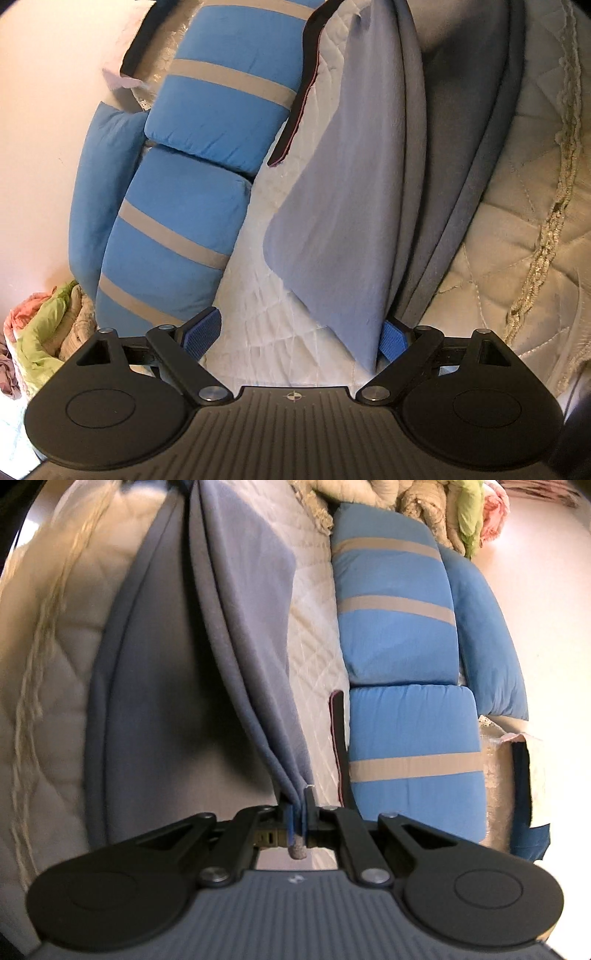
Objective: Fold clothes
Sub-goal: 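Move the left gripper to the hanging sweatpants and close on the fabric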
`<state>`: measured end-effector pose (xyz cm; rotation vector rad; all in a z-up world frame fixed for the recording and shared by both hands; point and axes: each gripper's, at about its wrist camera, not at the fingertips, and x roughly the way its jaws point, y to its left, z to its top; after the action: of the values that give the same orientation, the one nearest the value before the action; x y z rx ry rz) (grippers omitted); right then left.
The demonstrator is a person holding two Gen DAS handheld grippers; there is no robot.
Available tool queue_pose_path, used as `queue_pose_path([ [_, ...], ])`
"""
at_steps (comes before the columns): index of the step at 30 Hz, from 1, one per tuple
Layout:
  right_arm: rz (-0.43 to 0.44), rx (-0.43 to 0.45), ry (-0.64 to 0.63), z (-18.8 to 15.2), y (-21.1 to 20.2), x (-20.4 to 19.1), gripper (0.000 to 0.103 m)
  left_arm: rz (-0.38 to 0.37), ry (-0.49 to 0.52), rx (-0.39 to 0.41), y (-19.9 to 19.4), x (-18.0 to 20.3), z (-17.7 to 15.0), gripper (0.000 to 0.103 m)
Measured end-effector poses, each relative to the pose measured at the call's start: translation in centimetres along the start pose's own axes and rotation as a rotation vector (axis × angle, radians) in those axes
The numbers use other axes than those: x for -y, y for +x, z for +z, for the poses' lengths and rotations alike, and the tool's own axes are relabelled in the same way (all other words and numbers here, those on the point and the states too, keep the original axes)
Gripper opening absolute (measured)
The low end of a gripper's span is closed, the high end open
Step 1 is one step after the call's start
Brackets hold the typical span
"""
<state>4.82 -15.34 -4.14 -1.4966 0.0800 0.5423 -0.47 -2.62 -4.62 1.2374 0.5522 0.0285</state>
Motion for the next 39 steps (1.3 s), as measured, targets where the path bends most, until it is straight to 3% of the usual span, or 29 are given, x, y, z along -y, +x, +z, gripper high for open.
queue_pose_path([
  [4,-0.009,-0.027,-0.035,-0.9,-0.4,-0.3,0.004,-0.016,0.019,0.008,-0.4,-0.1,0.1,0.082],
  [9,0.112,-0.02,-0.048,-0.8,-1.5,-1.5,0.004,-0.062,-0.003,-0.013,-0.3,-0.7,-0.2,0.069],
  [17,0.201,-0.026,-0.177,-0.6,-0.9,-3.6,0.005,-0.15,0.048,-0.009,-0.7,0.4,-0.5,0.022],
  [19,0.196,-0.022,-0.172,-0.7,-0.9,-3.4,0.005,-0.155,0.057,-0.005,-0.8,0.6,-0.6,0.022],
  [23,0.085,-0.014,-0.214,-1.5,-0.8,-2.9,0.004,-0.135,0.045,0.01,-0.9,0.5,-0.4,0.024],
  [29,-0.073,-0.042,-0.165,-2.4,-0.1,1.5,0.004,-0.114,0.026,0.042,-1.3,0.3,0.2,0.025],
  [31,-0.09,-0.068,-0.171,-3.0,0.0,2.5,0.004,-0.115,0.025,0.046,-1.2,0.4,0.5,0.025],
  [35,0.152,-0.12,-0.218,-3.9,-0.2,1.3,0.003,-0.136,0.037,0.021,-0.6,1.0,0.7,0.025],
  [39,0.273,-0.117,-0.192,-3.8,-0.2,-0.1,0.003,-0.141,0.039,0.012,-0.6,1.0,0.7,0.026],
])
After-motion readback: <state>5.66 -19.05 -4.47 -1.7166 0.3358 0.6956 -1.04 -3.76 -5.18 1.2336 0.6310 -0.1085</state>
